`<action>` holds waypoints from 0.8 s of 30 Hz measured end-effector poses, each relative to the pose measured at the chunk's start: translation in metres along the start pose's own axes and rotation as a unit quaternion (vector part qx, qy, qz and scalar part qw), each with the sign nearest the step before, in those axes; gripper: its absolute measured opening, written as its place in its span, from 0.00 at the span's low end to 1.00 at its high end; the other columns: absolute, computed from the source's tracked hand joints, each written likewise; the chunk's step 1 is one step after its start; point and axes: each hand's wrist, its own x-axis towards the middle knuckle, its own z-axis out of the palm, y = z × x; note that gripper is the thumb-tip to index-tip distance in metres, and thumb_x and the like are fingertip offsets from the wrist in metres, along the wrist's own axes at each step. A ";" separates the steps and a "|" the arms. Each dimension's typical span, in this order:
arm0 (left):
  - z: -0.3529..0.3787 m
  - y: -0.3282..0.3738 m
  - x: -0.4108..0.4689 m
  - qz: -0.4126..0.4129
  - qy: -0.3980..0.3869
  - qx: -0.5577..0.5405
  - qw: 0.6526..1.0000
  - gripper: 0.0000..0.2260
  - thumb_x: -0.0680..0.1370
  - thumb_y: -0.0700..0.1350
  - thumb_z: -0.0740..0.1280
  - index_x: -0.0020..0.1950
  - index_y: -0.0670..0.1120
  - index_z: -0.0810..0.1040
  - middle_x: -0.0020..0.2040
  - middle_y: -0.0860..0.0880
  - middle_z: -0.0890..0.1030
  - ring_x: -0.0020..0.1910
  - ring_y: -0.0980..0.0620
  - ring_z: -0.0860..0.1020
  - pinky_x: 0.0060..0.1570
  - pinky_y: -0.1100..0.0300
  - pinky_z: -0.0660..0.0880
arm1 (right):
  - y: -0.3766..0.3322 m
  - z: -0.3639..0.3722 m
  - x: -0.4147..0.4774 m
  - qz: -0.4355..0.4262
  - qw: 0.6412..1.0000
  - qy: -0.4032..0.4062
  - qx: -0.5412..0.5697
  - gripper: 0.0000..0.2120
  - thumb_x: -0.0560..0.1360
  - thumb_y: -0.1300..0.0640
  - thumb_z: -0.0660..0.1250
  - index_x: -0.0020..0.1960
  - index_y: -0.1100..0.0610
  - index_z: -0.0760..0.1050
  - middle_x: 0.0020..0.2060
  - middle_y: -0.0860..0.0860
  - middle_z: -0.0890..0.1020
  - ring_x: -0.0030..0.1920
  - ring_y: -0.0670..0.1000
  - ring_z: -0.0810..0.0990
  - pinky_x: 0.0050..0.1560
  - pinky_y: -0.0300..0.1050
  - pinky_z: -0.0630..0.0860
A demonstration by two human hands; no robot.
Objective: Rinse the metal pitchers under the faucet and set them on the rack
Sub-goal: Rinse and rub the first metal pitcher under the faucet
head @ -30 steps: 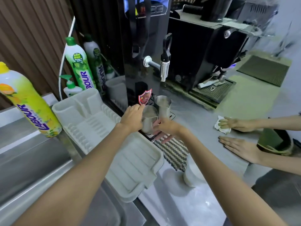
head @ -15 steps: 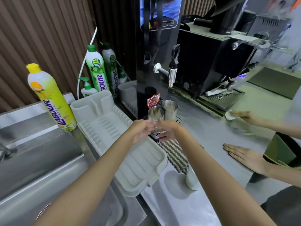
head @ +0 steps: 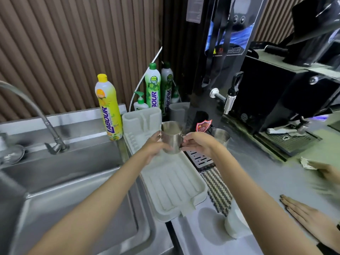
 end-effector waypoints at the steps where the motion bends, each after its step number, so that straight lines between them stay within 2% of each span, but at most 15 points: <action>1: -0.008 -0.001 -0.003 0.023 0.023 -0.005 0.999 0.29 0.69 0.32 0.71 0.67 0.48 0.67 0.69 0.48 0.71 0.62 0.51 0.71 0.49 0.62 0.71 | -0.006 0.009 -0.003 -0.004 1.000 -0.028 0.002 0.12 0.77 0.69 0.58 0.35 0.62 0.70 0.33 0.57 0.72 0.35 0.52 0.73 0.42 0.45 0.82; 3: -0.026 -0.003 -0.013 0.066 0.087 -0.019 0.994 0.28 0.67 0.32 0.73 0.62 0.49 0.70 0.64 0.47 0.75 0.58 0.50 0.74 0.45 0.64 0.71 | -0.016 0.028 -0.007 -0.007 0.997 -0.073 -0.012 0.11 0.76 0.68 0.59 0.35 0.62 0.70 0.34 0.58 0.73 0.38 0.54 0.75 0.37 0.44 0.82; 7: -0.066 -0.007 -0.042 0.099 0.184 -0.049 0.977 0.37 0.66 0.34 0.76 0.71 0.46 0.65 0.62 0.48 0.74 0.59 0.50 0.74 0.55 0.60 0.72 | -0.025 0.075 -0.006 -0.018 0.987 -0.129 -0.090 0.09 0.77 0.61 0.62 0.38 0.60 0.70 0.40 0.59 0.76 0.40 0.56 0.78 0.44 0.47 0.81; 9: -0.088 -0.014 -0.059 0.111 0.221 -0.045 0.968 0.34 0.65 0.35 0.76 0.68 0.45 0.69 0.62 0.47 0.76 0.56 0.50 0.76 0.55 0.59 0.73 | -0.023 0.103 -0.003 -0.035 0.978 -0.154 -0.134 0.08 0.77 0.57 0.63 0.41 0.58 0.70 0.39 0.56 0.76 0.40 0.55 0.77 0.48 0.50 0.79; 11: -0.109 -0.023 -0.078 0.111 0.252 -0.054 0.960 0.31 0.65 0.35 0.76 0.66 0.45 0.71 0.62 0.45 0.78 0.55 0.50 0.77 0.53 0.59 0.74 | -0.018 0.134 -0.001 -0.053 0.972 -0.171 -0.154 0.07 0.78 0.58 0.62 0.41 0.56 0.71 0.38 0.54 0.75 0.39 0.54 0.76 0.47 0.48 0.78; 13: -0.131 -0.034 -0.098 0.107 0.281 -0.075 0.951 0.30 0.66 0.33 0.74 0.66 0.44 0.70 0.62 0.45 0.77 0.55 0.50 0.76 0.51 0.62 0.73 | -0.009 0.168 -0.002 -0.059 0.970 -0.182 -0.149 0.08 0.77 0.60 0.62 0.39 0.54 0.72 0.38 0.54 0.76 0.39 0.54 0.77 0.45 0.46 0.78; 16: -0.167 -0.049 -0.123 0.094 0.310 -0.094 0.941 0.31 0.67 0.28 0.72 0.68 0.42 0.68 0.61 0.45 0.75 0.57 0.51 0.74 0.44 0.72 0.74 | 0.010 0.213 -0.006 -0.051 0.969 -0.203 -0.132 0.07 0.78 0.60 0.61 0.41 0.53 0.73 0.39 0.53 0.77 0.42 0.54 0.78 0.49 0.48 0.79; 18: -0.192 -0.059 -0.135 0.081 0.321 -0.093 0.939 0.32 0.66 0.28 0.72 0.69 0.39 0.68 0.63 0.43 0.75 0.58 0.49 0.74 0.43 0.74 0.74 | 0.022 0.237 -0.008 -0.037 0.968 -0.217 -0.116 0.07 0.78 0.61 0.61 0.42 0.54 0.73 0.41 0.54 0.77 0.42 0.54 0.78 0.50 0.49 0.78; 21: -0.225 -0.071 -0.147 0.058 0.317 -0.104 0.941 0.33 0.63 0.32 0.73 0.68 0.39 0.69 0.64 0.39 0.74 0.62 0.44 0.74 0.58 0.57 0.74 | 0.033 0.265 -0.005 -0.025 0.968 -0.227 -0.104 0.03 0.78 0.61 0.61 0.49 0.58 0.74 0.51 0.60 0.78 0.49 0.57 0.78 0.52 0.49 0.77; 22: -0.234 -0.075 -0.150 0.049 0.316 -0.111 0.941 0.30 0.65 0.31 0.70 0.67 0.38 0.70 0.63 0.39 0.75 0.60 0.45 0.76 0.57 0.56 0.75 | 0.036 0.272 -0.003 -0.024 0.968 -0.226 -0.105 0.04 0.78 0.61 0.62 0.51 0.59 0.74 0.54 0.61 0.78 0.50 0.58 0.79 0.52 0.49 0.77; 24: -0.250 -0.082 -0.152 0.035 0.315 -0.127 0.940 0.20 0.73 0.29 0.63 0.64 0.39 0.72 0.55 0.43 0.79 0.46 0.55 0.81 0.42 0.66 0.78 | 0.041 0.283 0.000 -0.026 0.968 -0.223 -0.113 0.05 0.78 0.61 0.61 0.53 0.61 0.73 0.55 0.62 0.78 0.53 0.60 0.80 0.53 0.48 0.78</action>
